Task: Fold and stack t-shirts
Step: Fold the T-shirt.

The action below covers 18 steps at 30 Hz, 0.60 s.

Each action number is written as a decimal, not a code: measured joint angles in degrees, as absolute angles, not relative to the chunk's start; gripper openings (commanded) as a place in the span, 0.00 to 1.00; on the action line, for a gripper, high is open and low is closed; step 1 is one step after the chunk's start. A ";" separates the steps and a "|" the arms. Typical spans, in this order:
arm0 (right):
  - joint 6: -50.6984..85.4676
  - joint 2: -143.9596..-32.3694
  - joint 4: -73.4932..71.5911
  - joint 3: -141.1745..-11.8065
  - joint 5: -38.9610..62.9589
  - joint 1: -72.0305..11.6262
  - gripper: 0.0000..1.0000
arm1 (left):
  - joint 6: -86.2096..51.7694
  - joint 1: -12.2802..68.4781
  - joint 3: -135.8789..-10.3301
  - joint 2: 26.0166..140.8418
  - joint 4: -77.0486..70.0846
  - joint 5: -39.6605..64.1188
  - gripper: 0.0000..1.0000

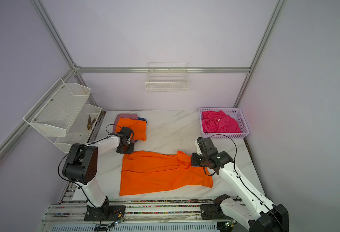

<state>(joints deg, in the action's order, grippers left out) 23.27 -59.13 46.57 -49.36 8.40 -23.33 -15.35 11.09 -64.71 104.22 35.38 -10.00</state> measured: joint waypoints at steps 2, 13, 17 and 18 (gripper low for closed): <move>23.29 -59.13 46.63 -49.43 8.40 -23.33 0.00 | -15.35 10.87 -64.71 104.22 35.18 -9.76 0.32; 23.27 -59.18 46.76 -49.50 8.43 -23.33 0.00 | -15.90 10.59 -64.77 104.07 35.64 -10.94 0.38; 23.22 -59.83 46.72 -49.63 8.45 -23.33 0.00 | -15.88 10.44 -64.77 103.77 37.30 -11.40 0.38; 23.20 -60.05 46.68 -49.69 8.45 -23.33 0.00 | -15.88 10.39 -64.77 103.68 37.93 -11.44 0.39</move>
